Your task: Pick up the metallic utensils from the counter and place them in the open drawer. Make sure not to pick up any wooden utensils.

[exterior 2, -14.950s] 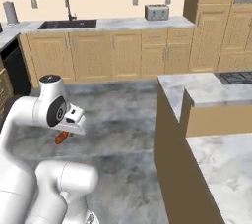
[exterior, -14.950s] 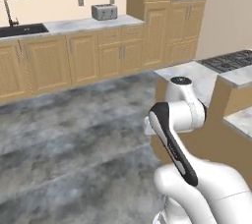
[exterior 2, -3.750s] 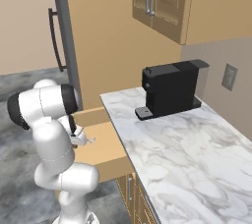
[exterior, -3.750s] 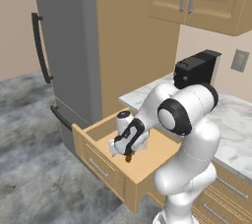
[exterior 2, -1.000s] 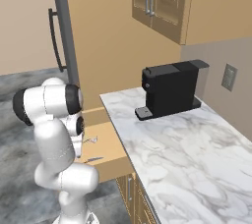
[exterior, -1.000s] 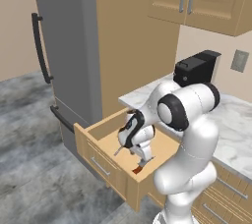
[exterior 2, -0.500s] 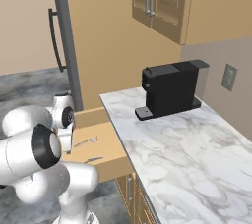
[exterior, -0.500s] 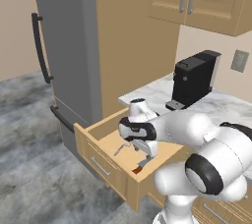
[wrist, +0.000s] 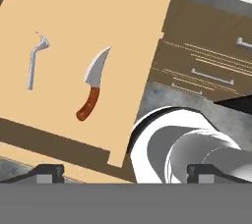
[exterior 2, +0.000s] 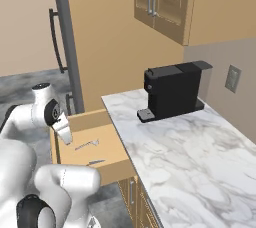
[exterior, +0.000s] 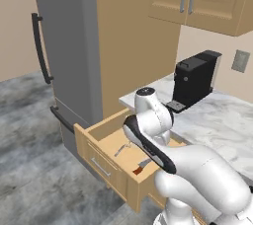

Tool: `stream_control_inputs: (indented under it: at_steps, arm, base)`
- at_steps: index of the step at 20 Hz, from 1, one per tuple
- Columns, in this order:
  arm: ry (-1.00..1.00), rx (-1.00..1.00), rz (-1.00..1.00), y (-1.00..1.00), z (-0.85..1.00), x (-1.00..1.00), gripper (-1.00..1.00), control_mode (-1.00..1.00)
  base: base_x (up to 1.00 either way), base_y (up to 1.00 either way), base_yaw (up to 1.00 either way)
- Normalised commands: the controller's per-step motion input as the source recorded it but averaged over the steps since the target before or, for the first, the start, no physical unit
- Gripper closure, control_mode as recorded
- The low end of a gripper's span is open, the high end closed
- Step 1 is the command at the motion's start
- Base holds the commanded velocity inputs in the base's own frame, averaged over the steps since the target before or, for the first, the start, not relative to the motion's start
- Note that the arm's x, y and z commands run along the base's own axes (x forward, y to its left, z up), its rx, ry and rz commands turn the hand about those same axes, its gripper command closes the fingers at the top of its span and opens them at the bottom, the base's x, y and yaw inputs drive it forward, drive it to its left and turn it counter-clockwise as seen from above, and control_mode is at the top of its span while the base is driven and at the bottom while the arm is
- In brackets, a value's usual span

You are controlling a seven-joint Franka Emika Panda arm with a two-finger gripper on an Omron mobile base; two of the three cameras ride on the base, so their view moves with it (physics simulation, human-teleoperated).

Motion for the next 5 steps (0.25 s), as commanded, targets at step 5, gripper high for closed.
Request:
stream_control_inputs:
  at_steps: [5]
  arm:
    - [0.02, 0.04, 0.57, 0.01, 0.98, 0.10, -1.00, -1.00]
  base:
    - [0.00, 0.00, 0.00]
